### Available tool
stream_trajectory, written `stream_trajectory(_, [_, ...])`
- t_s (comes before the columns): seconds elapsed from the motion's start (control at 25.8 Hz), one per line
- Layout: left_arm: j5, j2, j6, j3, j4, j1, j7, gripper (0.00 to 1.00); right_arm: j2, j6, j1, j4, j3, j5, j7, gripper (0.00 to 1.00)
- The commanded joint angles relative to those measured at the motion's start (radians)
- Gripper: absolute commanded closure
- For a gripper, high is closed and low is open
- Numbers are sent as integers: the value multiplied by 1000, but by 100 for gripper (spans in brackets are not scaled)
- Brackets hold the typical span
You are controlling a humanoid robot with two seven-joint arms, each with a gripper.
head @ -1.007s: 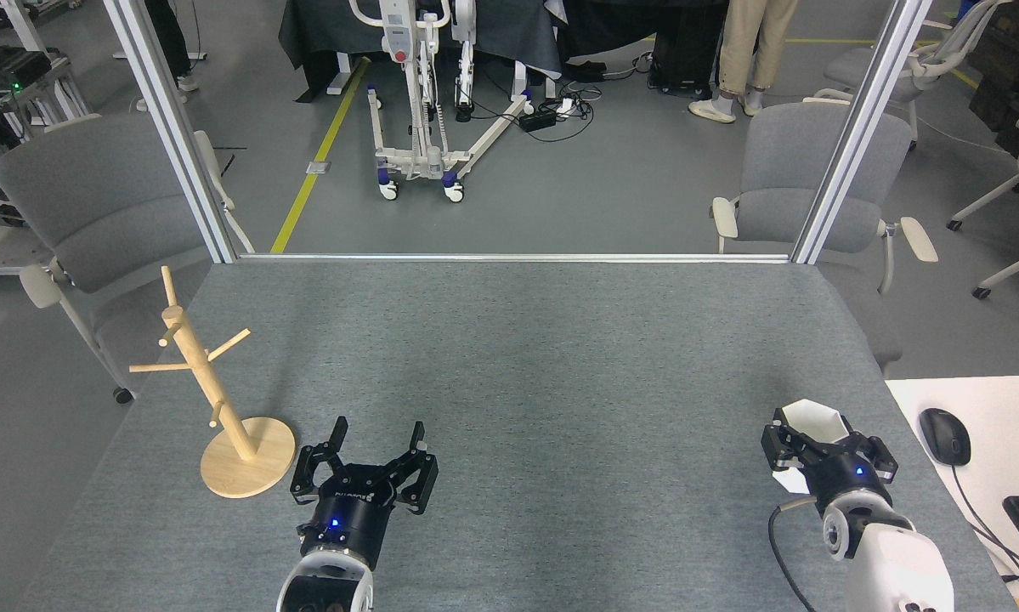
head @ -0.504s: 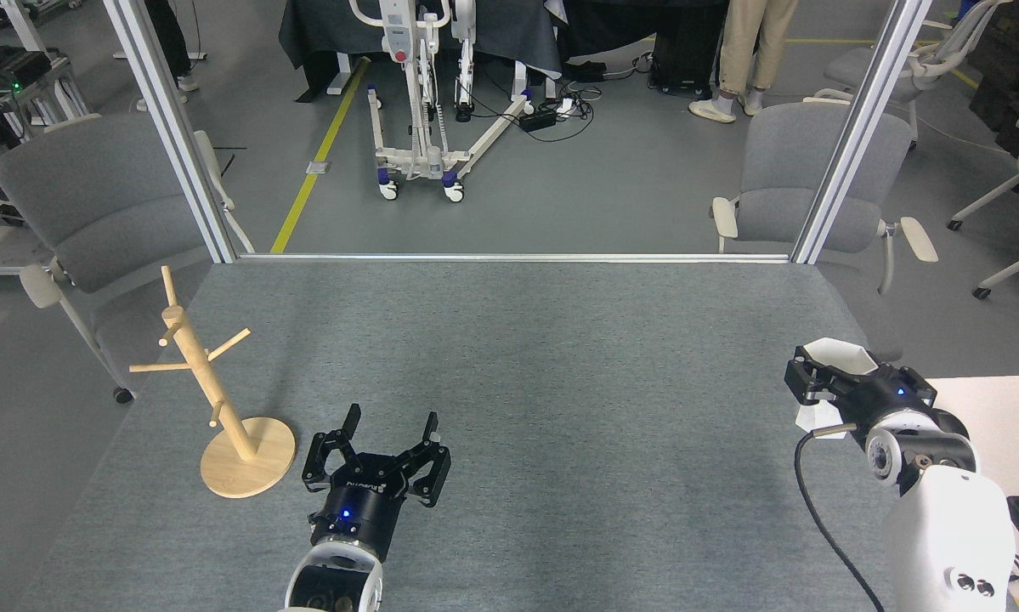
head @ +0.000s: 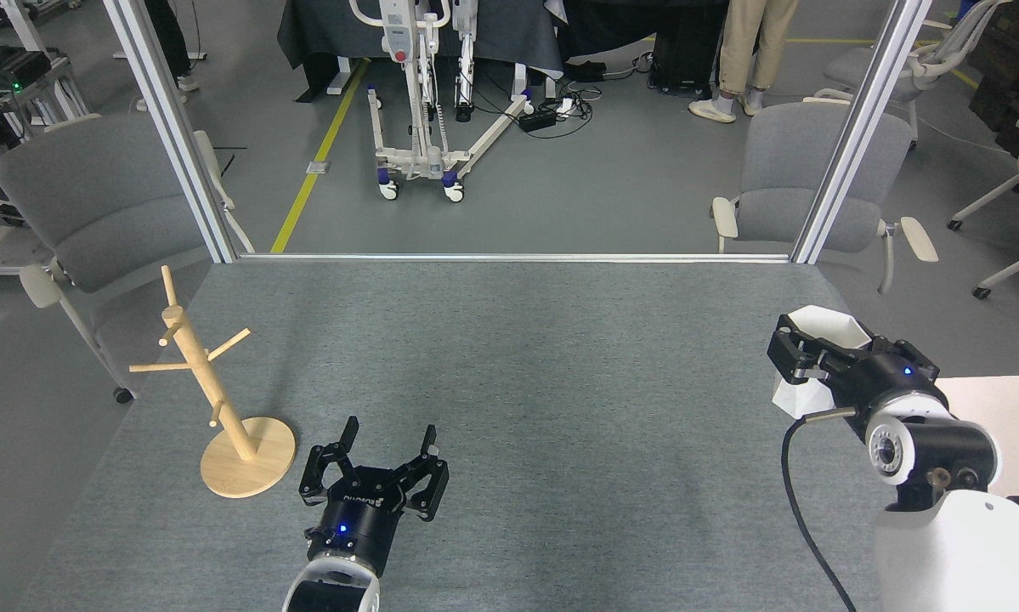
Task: Hang cup on storage rack
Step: 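Lift the cup with the right gripper and carry it toward the table center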
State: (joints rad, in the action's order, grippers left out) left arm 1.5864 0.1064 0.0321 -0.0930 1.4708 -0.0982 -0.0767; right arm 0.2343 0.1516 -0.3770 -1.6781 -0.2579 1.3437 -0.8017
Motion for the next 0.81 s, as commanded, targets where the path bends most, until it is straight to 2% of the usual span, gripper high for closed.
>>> stream_trajectory(0.0, [1, -1, -1, 1, 3, 0, 0, 0, -9, -49, 9, -20, 34, -2, -10, 93])
stream_trajectory(0.08, [0, -1, -1, 1, 3, 0, 1, 0, -10, -98, 3, -25, 68, 2, -10, 100])
stream_trajectory(0.19, [0, -1, -1, 1, 3, -2, 1, 0, -17, -199, -5, -29, 152, 26, -8, 100])
stream_trajectory(0.31, [1, -1, -1, 1, 5, -5, 1, 1, -17, -317, -17, -43, 252, 72, -7, 100])
stream_trajectory(0.43, [1, -1, 0, -1, 3, -2, 1, 1, -15, -457, -71, -57, 387, 129, -11, 100])
stream_trajectory(0.62, [1, -2, 0, -1, 2, -6, 1, 0, -15, -757, -131, -55, 629, 241, -14, 100])
stream_trajectory(0.77, [1, -21, 0, 1, 3, -9, 0, 0, -27, -831, -125, -49, 697, 298, -13, 100])
